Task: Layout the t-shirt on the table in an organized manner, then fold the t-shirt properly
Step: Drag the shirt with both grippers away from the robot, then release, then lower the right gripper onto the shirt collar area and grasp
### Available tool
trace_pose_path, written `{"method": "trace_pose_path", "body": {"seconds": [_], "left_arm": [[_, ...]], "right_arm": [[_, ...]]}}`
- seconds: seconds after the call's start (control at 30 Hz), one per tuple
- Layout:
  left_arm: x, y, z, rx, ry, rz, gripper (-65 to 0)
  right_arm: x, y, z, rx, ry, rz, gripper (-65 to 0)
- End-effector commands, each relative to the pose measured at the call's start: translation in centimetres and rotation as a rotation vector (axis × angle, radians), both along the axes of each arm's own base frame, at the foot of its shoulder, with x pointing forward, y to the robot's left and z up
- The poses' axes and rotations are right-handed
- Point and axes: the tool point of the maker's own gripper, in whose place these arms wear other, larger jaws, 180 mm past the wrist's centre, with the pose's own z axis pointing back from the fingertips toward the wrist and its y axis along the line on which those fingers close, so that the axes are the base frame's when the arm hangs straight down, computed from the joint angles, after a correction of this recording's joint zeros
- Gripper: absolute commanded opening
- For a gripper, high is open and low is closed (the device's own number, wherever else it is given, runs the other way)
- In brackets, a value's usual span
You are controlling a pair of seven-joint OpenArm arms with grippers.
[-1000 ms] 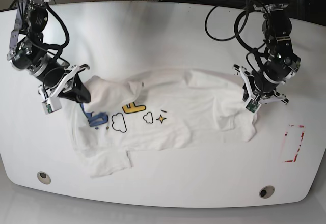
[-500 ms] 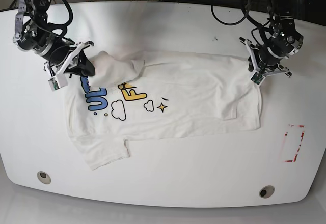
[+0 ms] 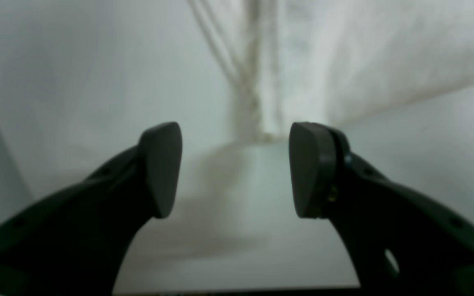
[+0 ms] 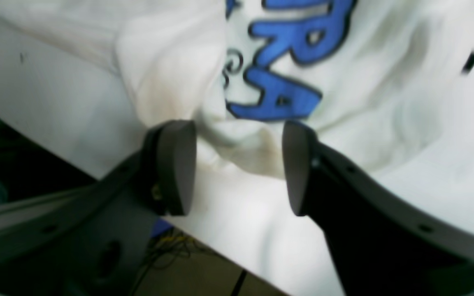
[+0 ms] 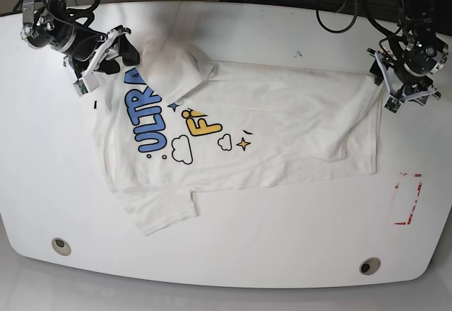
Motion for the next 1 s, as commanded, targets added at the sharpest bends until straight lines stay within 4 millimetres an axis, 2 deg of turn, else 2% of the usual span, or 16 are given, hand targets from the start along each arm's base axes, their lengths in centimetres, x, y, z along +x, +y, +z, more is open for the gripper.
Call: {"method": "trace_pose_path", "body": {"seconds": [0.0,0.27,0.47,0.6,0.73,0.9,0.97], "left_arm": [[0.6,0.7,1.2,0.018,-0.037,0.003,-25.7],[0.8,2.0,2.0,0.046,-0.050,0.017,-25.4],[3.2,2.3,4.4,0.055,-0.137,0.024,-25.4],[5.0,2.4,6.7,0.058,-0.221,0.035,-25.4],[7.3,2.0,8.7,0.040,-0.300,0.038,-25.6],[9.3,0.9,10.3,-0.001,-0.374,0.048,-25.6],[9.8,0.7,10.8,-0.005,-0.391,0.044,-25.6]], "right_arm": [[0.4,-0.3,0.9,-0.007,-0.035,0.011,-25.7],[-0.2,-1.8,0.9,-0.074,-0.005,0.052,-15.6],[0.5,-2.9,1.7,-0.115,-0.025,0.068,-14.2],[2.5,-3.6,3.2,-0.116,-0.099,0.030,-14.2],[5.1,-3.3,5.0,-0.096,-0.191,0.008,-14.2],[7.9,-2.1,6.9,-0.046,-0.286,-0.014,-14.2],[9.0,-1.0,7.4,-0.007,-0.318,-0.016,-14.2]]}}
